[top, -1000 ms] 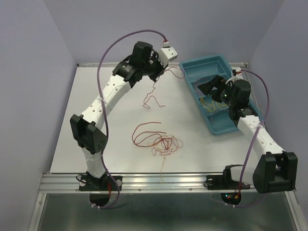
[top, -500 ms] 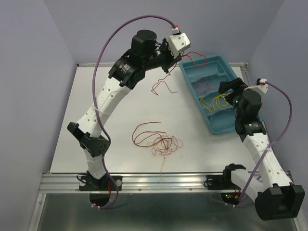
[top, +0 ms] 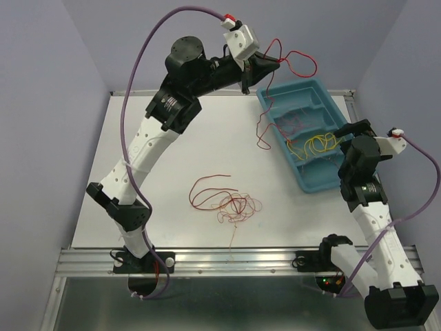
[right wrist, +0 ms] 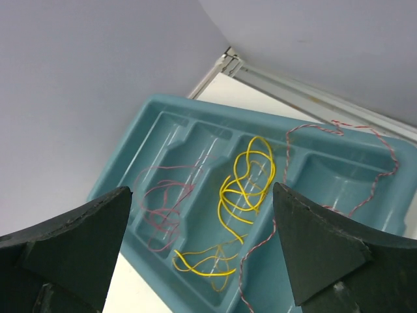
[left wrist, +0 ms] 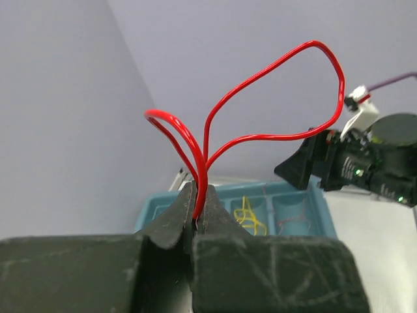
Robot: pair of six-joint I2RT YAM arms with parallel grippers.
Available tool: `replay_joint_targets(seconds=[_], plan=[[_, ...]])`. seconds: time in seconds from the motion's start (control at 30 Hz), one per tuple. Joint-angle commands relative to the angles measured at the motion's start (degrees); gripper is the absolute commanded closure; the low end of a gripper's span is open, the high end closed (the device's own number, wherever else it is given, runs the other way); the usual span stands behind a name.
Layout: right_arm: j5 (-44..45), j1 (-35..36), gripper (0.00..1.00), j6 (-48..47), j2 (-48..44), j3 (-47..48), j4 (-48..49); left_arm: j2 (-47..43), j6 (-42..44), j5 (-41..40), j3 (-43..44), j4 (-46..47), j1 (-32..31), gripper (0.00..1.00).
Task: Untangle the cables
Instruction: Place the cable in the bin.
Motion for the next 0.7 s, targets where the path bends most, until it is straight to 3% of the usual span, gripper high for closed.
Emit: replay_joint_targets(seconds=[0.0, 0.2, 0.43, 0.67], plan=[[6.28, 0.16, 0.06, -1.63, -1.95, 2.53, -1.71, -0.35, -9.41, 5.38, 0.34, 12.32, -0.54, 1.0], [4.26, 0.16, 0.06, -4.35, -9.51, 4.2, -2.5, 2.99, -17.85, 5.57, -3.44, 23.41, -3.34, 1.0], [-1.2, 0.07, 0.06, -7.96, -14.08, 7.19, -3.9, 8.96, -18.2, 1.79, -1.68, 26.67, -8.09, 1.0], [4.24, 0.07, 0.05, -6.47, -17.78, 8.86, -7.07, 13.01, -15.93, -1.72, -2.82, 29.84, -13.01, 1.0]])
